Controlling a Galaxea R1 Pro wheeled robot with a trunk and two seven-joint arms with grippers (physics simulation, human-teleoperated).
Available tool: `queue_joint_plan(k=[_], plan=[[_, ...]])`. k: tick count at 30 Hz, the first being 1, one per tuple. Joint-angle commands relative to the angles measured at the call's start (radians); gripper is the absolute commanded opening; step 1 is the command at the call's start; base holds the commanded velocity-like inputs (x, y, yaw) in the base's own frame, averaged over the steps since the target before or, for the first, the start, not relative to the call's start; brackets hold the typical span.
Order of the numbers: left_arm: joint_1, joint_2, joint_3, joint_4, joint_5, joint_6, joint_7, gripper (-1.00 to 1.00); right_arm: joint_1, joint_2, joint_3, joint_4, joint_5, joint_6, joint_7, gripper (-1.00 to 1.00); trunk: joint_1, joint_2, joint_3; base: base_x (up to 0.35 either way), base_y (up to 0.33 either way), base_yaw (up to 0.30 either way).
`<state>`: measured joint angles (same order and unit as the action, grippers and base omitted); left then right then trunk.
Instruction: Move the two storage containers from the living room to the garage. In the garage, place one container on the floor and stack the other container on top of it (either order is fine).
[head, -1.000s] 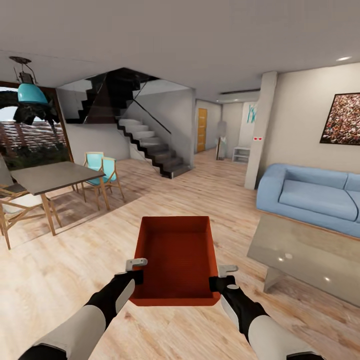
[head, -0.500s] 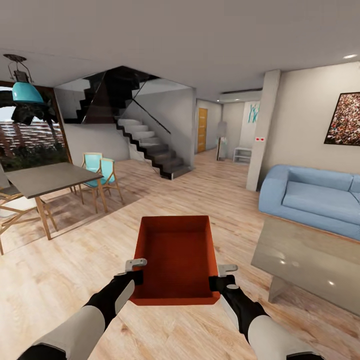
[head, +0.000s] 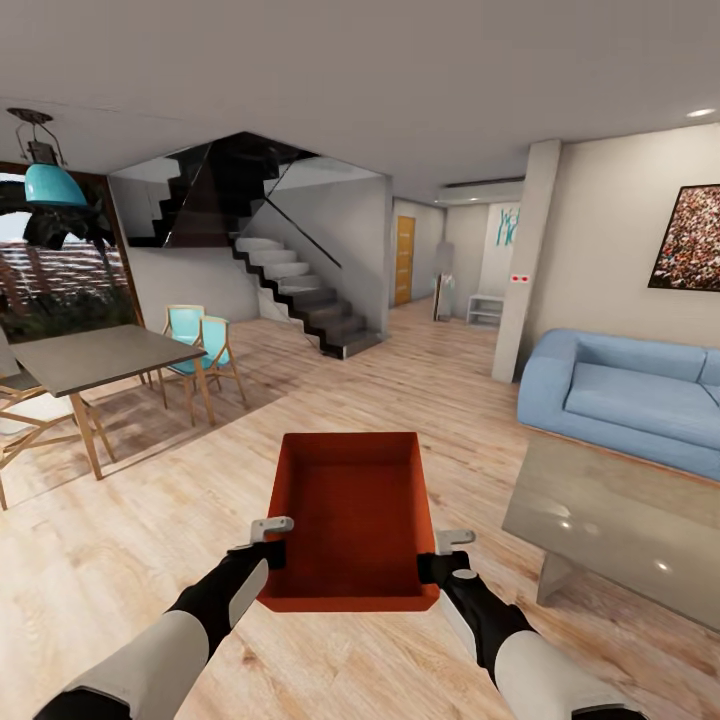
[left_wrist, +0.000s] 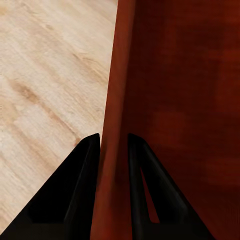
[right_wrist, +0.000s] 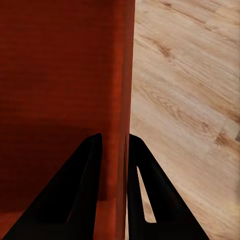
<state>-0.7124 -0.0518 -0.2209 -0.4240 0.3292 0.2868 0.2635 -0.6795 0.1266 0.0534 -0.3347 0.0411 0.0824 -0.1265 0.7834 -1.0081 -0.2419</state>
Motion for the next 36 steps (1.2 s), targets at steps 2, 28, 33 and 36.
queue_joint_plan(k=[2, 28, 33, 36], plan=[[-0.001, 0.001, -0.003, -0.004, 0.005, 0.005, 0.014, -1.0, 0.0, -0.001, 0.012, -0.001, -0.002, 0.008, -0.009, -1.0, 0.0, -0.001, -0.001, 0.069, 0.0, 0.0], [-0.001, 0.003, 0.034, -0.002, -0.016, 0.005, 0.013, -1.0, 0.0, -0.001, 0.019, -0.001, -0.008, 0.008, -0.007, -1.0, 0.0, -0.001, -0.001, 0.298, 0.0, 0.0], [-0.001, 0.003, 0.034, -0.002, -0.016, 0.005, 0.013, -1.0, 0.001, -0.001, 0.019, -0.001, -0.006, 0.008, -0.007, -1.0, 0.0, -0.001, -0.001, 0.319, 0.0, 0.0], [-0.001, 0.003, 0.034, -0.002, -0.016, 0.005, 0.013, -1.0, 0.0, -0.001, 0.019, -0.001, -0.005, 0.008, -0.007, -1.0, 0.0, -0.001, -0.001, 0.32, 0.0, 0.0]])
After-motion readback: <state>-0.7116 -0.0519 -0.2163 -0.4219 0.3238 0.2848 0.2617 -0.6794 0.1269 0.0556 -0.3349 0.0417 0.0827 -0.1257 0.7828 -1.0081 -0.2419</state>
